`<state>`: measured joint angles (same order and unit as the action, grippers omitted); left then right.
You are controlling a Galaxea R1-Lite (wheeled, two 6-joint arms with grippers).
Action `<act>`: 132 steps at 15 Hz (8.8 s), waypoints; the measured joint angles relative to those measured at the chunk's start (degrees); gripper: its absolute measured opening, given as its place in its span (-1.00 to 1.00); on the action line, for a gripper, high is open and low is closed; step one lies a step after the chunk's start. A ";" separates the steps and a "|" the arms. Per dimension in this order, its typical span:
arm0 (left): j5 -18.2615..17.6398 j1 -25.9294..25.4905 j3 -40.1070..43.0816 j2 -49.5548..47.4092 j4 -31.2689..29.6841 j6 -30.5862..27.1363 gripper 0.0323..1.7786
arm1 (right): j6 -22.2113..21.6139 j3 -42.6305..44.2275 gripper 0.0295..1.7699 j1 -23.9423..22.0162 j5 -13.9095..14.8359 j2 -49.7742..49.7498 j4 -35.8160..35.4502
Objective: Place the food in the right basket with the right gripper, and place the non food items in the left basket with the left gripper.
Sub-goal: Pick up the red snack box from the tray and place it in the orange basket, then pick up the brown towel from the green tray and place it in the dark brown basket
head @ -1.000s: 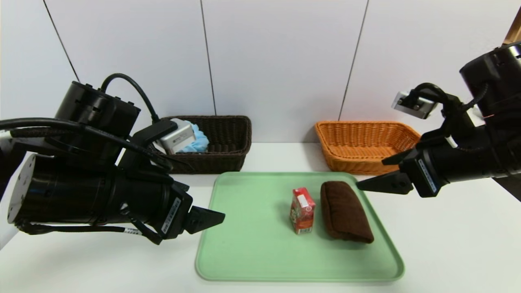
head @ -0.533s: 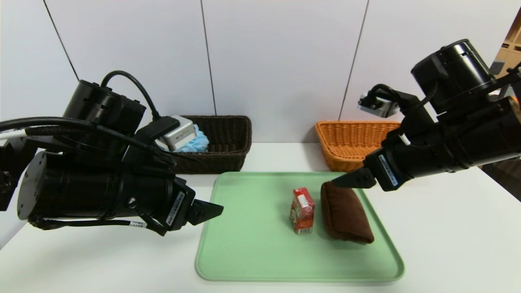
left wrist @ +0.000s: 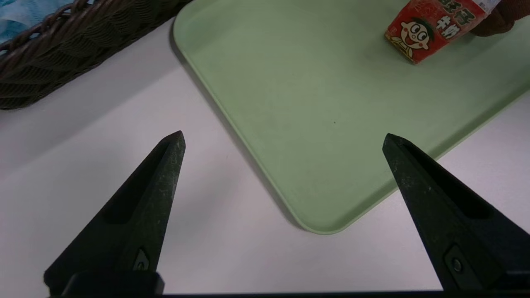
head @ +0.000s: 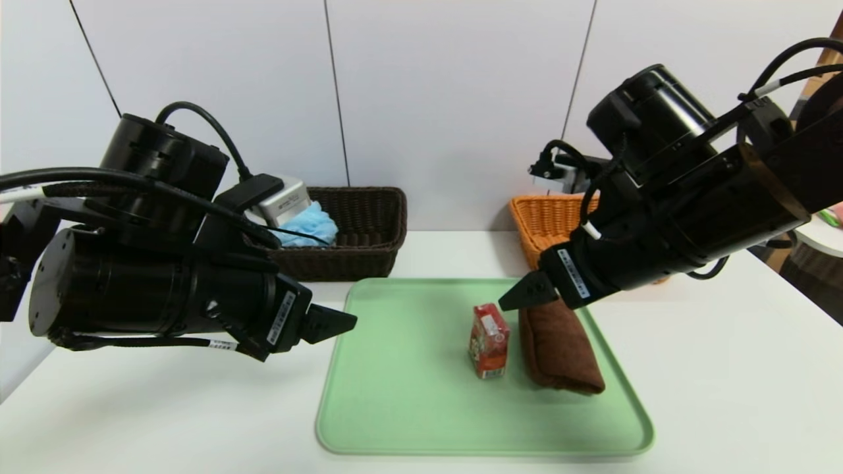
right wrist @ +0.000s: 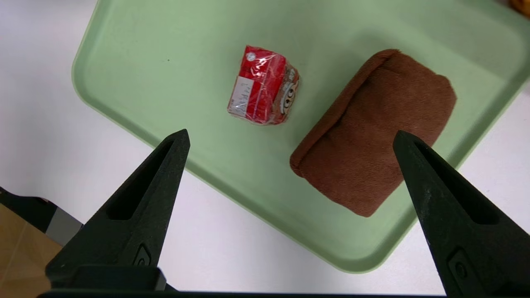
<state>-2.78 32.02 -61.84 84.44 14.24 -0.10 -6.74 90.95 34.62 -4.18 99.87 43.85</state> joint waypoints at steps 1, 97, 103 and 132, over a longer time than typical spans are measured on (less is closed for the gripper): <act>0.00 -0.52 -0.37 0.06 0.04 -0.01 0.90 | -0.83 0.34 0.92 1.04 1.73 0.90 0.27; -0.52 -2.32 0.18 -0.24 0.12 0.39 0.90 | 4.95 17.55 0.89 -27.54 4.95 -1.24 7.02; -4.35 -0.52 -1.02 0.89 -0.73 0.23 0.90 | 4.96 9.90 0.91 -27.45 4.95 -6.77 7.13; 14.46 27.73 -51.97 43.84 13.54 20.02 0.90 | 0.77 -6.75 0.91 -23.65 5.39 -14.64 6.62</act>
<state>11.68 59.76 -113.81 128.28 27.78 19.92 -5.97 84.20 10.97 1.21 85.22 50.47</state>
